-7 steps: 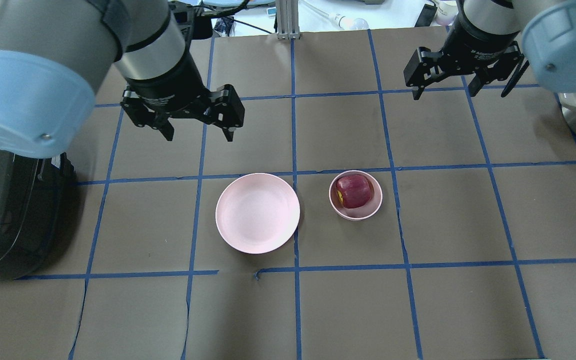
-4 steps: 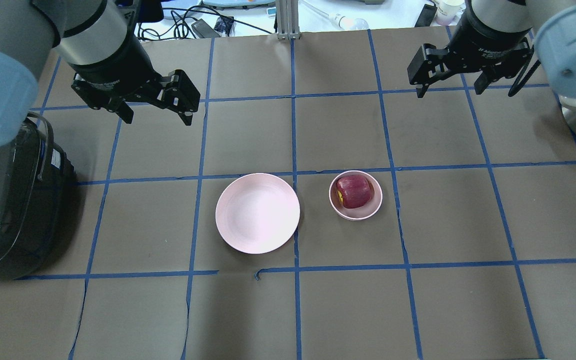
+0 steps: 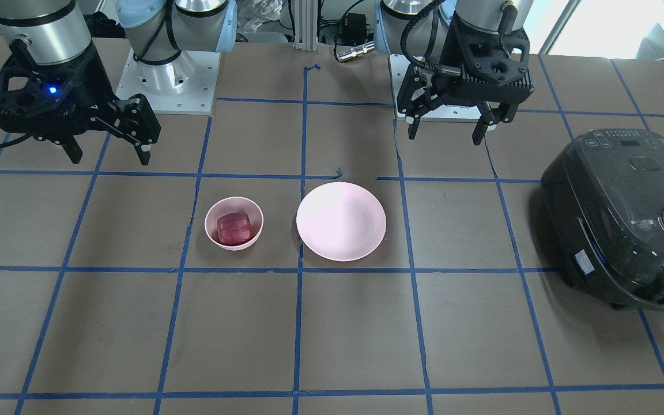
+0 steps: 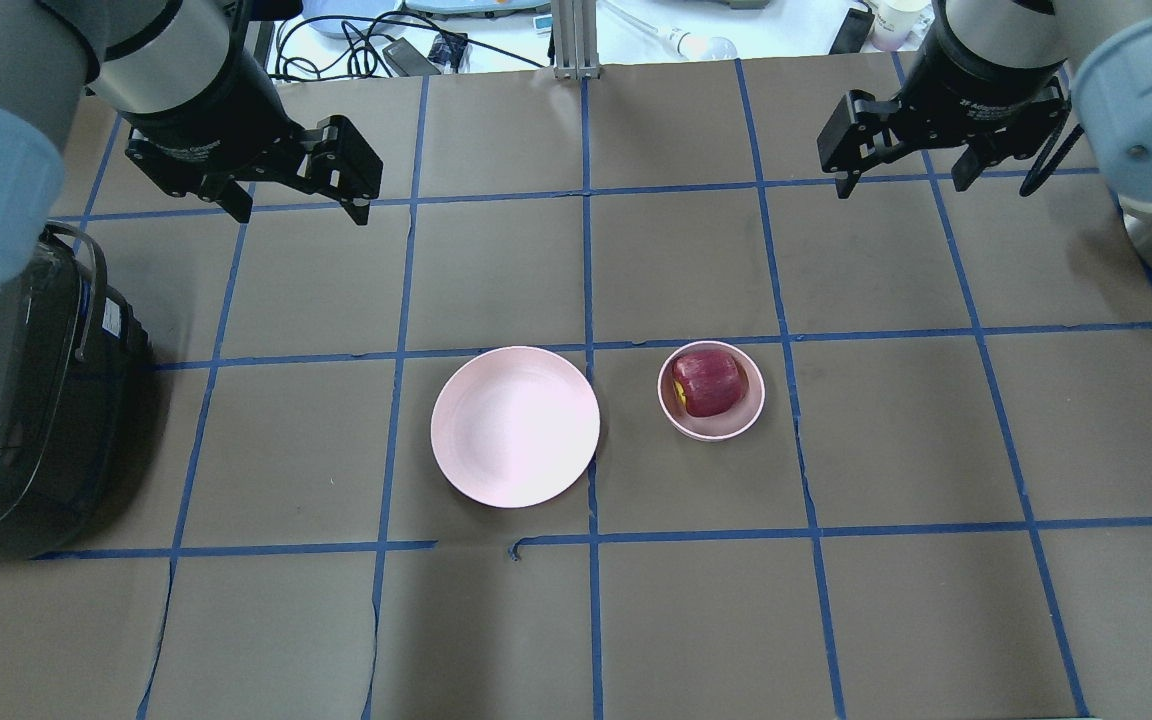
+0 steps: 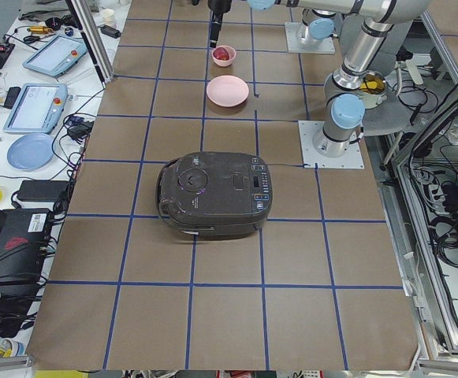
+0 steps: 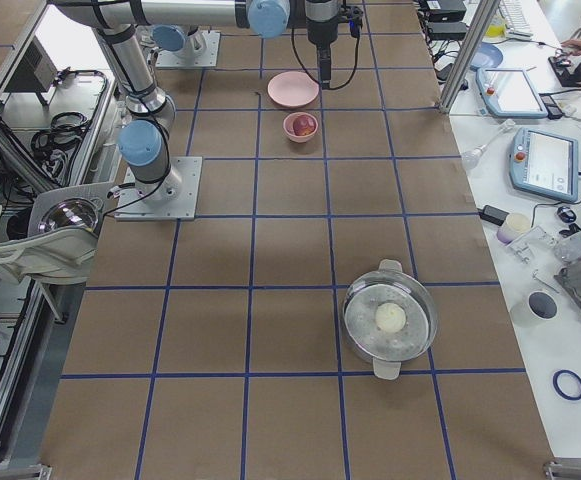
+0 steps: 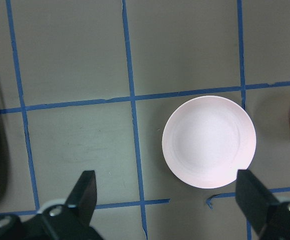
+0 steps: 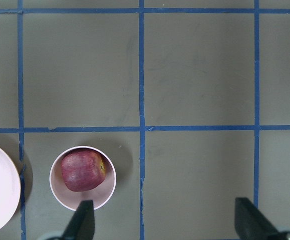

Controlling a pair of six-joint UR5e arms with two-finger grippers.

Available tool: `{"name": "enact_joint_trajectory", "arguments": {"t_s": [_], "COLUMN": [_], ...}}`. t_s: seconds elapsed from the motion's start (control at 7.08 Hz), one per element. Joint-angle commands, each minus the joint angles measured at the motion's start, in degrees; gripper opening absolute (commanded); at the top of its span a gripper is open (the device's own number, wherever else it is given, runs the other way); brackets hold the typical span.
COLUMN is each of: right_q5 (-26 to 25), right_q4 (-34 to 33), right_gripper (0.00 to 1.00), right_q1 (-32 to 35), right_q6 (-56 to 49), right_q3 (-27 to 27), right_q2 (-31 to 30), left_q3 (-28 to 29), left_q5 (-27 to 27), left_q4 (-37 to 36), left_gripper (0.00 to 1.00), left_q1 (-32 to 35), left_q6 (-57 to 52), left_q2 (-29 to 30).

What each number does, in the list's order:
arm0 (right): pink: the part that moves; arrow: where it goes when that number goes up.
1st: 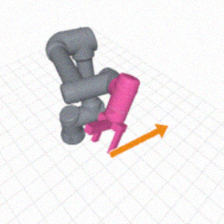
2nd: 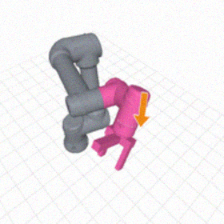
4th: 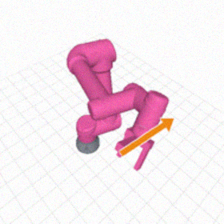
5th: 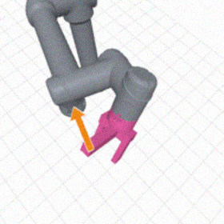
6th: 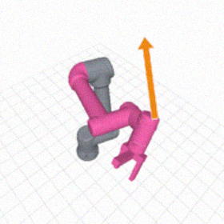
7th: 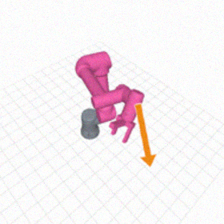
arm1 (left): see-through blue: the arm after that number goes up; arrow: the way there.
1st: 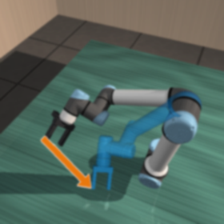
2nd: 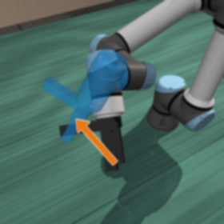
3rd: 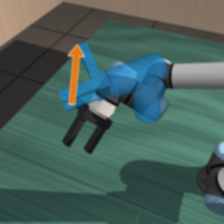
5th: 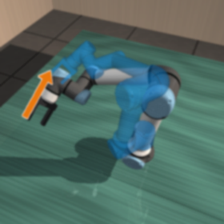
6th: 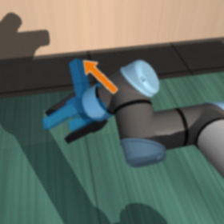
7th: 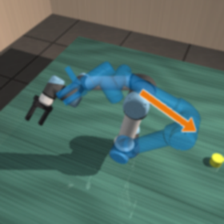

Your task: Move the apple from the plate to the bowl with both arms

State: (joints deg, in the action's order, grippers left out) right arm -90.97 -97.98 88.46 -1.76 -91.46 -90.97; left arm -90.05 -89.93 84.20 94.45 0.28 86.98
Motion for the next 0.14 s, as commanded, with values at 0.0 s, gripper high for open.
{"name": "enact_joint_trajectory", "arguments": {"t_s": [0.0], "right_q5": [-0.08], "right_q4": [-0.02], "right_gripper": [1.00], "right_q1": [-0.04], "right_q6": [0.00], "right_q3": [0.05], "right_q2": [0.00], "left_q3": [-0.39], "left_q5": [0.20], "left_q4": [-0.09], "left_gripper": [1.00], "left_q1": [-0.15], "left_q6": [0.07], "left_q2": [-0.06]}}
